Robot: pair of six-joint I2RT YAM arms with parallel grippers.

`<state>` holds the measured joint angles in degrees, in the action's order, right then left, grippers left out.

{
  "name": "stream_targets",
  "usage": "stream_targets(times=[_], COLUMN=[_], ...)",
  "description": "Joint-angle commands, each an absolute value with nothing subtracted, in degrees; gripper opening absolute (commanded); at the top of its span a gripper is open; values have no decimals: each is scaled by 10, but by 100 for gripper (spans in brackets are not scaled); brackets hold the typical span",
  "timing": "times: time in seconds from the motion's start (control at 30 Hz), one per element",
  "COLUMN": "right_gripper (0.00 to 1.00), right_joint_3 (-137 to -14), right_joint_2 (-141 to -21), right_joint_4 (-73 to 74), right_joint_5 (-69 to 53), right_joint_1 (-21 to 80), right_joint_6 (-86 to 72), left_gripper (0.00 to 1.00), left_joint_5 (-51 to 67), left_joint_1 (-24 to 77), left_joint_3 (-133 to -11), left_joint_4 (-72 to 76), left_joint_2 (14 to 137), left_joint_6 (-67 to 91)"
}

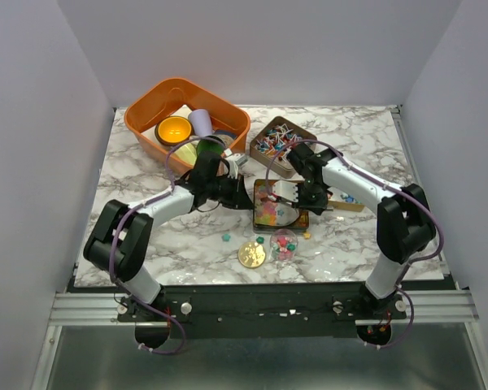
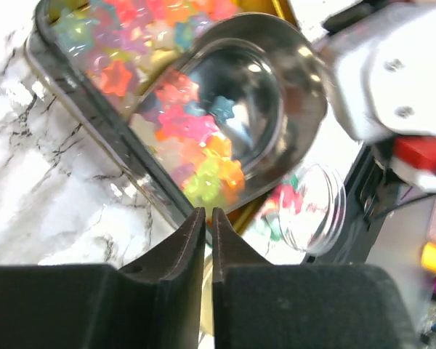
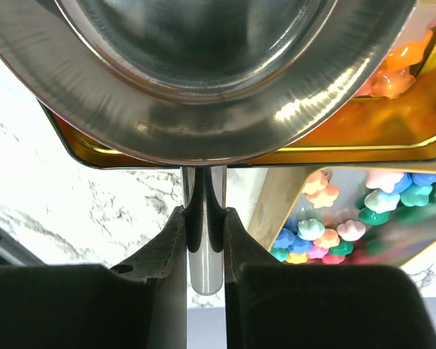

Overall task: Pack the candies
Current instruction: Scoop the fake candies from the storage box.

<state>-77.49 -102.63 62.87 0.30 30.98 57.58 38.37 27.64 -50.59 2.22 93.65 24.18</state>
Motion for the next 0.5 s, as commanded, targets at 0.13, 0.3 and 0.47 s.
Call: stream_targets(times=[0.13,0.3,0.47], right_gripper=[1,1,1], right_joint_3=[-706,-706,-711], right_joint_2=[-1005,-994,-984], right_joint_4=[519,521,533], right_joint_5=[-98,-101,-107], right_joint_1=[303,291,278], right_joint_6=[548,551,554], left_gripper=[21,22,23], left_joint_5=[414,405,408], left_joint_1=[256,241,232], left_joint_3=[-537,-548,-556], left_joint_4=[-125,-144,-151], left_joint_2=[866,854,854], left_joint_6=[140,119,113])
